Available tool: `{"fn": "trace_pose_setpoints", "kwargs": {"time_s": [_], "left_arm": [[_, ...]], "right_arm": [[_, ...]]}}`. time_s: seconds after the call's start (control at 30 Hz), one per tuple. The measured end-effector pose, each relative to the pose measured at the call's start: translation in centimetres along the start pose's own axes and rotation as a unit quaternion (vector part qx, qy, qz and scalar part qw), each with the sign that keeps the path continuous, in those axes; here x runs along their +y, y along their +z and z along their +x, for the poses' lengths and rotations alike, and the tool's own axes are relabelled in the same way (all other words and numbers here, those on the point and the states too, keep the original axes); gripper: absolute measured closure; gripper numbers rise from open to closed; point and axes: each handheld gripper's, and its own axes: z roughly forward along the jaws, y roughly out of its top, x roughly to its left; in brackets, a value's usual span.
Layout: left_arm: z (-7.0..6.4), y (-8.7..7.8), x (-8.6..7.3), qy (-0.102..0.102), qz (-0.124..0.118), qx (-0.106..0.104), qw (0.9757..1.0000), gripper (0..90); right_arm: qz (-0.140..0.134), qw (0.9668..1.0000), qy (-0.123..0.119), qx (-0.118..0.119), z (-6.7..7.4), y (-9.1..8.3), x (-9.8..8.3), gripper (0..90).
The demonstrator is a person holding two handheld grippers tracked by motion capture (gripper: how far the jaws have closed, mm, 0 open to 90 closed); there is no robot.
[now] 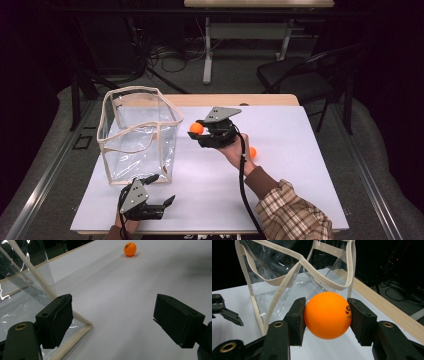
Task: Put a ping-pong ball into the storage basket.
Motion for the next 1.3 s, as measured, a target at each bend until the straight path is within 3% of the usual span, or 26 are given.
{"fn": "trace_pose_setpoints", "kwargs": {"time_s": [1.3], "left_arm": [[0.1,0.1,0.0,-0.002,-0.002,-0.003,1.0000,15.9]], "right_arm": [[-0.010,0.9998,-0.009,-0.013,-1.1,1.0,4.0,50.6]]}}
